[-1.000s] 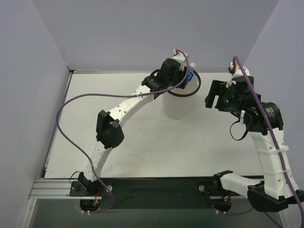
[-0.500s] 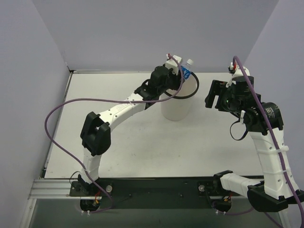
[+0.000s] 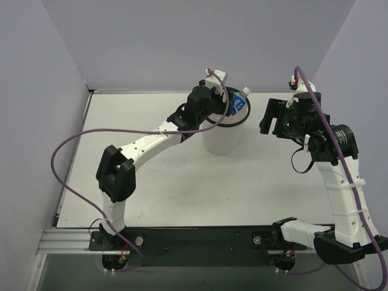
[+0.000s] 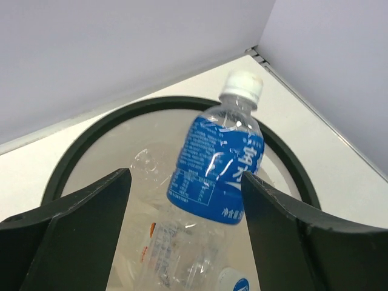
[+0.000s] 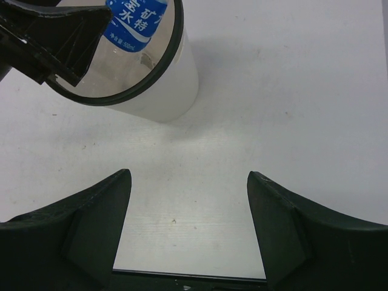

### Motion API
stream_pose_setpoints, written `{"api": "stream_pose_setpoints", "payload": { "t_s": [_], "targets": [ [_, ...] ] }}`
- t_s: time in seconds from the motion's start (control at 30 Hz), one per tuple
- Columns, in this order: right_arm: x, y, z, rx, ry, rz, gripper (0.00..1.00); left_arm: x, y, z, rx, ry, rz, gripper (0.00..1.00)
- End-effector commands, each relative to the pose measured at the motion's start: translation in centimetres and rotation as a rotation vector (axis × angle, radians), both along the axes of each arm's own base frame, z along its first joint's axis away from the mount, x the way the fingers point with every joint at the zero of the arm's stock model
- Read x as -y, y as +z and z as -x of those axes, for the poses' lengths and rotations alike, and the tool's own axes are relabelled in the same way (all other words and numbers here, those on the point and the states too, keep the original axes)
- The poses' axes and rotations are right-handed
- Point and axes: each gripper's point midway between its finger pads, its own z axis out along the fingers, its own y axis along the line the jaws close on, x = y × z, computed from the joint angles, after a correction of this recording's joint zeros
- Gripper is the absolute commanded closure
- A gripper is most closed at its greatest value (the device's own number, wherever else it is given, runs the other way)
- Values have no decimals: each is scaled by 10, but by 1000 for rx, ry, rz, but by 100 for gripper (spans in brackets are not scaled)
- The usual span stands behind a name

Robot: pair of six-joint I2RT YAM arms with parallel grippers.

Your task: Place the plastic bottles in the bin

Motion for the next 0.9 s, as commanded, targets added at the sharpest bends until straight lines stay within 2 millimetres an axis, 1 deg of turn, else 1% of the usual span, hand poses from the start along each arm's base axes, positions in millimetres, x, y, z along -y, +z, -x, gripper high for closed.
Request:
{"api": "stream_pose_setpoints", "payload": {
  "t_s": [0.0,0.07,0.1,0.17,0.2,0.27,0.3,0.33,0.37,0.4,0.43,0.47,0.5,0.53,0.57,0.6,0.63,0.67,0.7,0.77,0.8,0.87],
  "targets": [
    [-9,8,-15,0,4,-32,28,-20,77,6,57,41,58,16],
    [-12,10,-22,-6,-3,-49,28,-24,83,8,42,49,47,16],
    [-16,12,-31,-9,-1,-57,28,-26,82,10,26,50,37,16],
    [-27,15,-41,-21,18,-98,28,-33,91,13,27,66,46,16],
    [-31,17,-54,-26,16,-112,30,-36,90,14,6,76,45,16],
    [-39,21,-65,-34,13,-162,36,-45,94,16,-10,98,50,18],
    [-39,15,-78,-60,-4,-176,39,-51,89,16,-43,118,39,18],
    [-42,25,-84,-43,1,-211,41,-56,88,17,-58,130,35,19],
    [-43,24,-91,-57,-15,-248,41,-64,88,15,-71,149,35,20],
    [-43,14,-103,-90,-26,-267,41,-70,81,16,-108,163,32,20],
    [-39,18,-110,-90,-32,-308,41,-76,81,16,-123,172,36,20],
    [-38,15,-116,-104,-39,-329,42,-86,76,11,-143,194,37,20],
    [-38,5,-127,-133,-56,-348,42,-91,70,11,-174,206,46,21],
    [-32,2,-133,-142,-69,-362,42,-95,69,11,-187,203,53,22],
    [-35,8,-138,-131,-52,-379,43,-99,71,11,-200,207,73,22],
    [-35,-1,-148,-154,-54,-382,43,-106,65,7,-210,216,76,22],
    [-35,-3,-154,-159,-51,-390,43,-109,65,8,-215,210,85,23],
    [-32,0,-159,-153,-52,-408,43,-110,64,8,-224,208,96,23],
    [-31,-10,-168,-175,-61,-415,43,-117,58,5,-237,223,96,23],
    [-25,-12,-177,-178,-77,-435,43,-121,56,3,-249,223,108,23],
    [-25,-19,-182,-197,-79,-442,43,-124,50,3,-261,227,103,23],
    [-23,-23,-189,-201,-78,-449,43,-125,44,3,-273,219,98,23]
  ]
}}
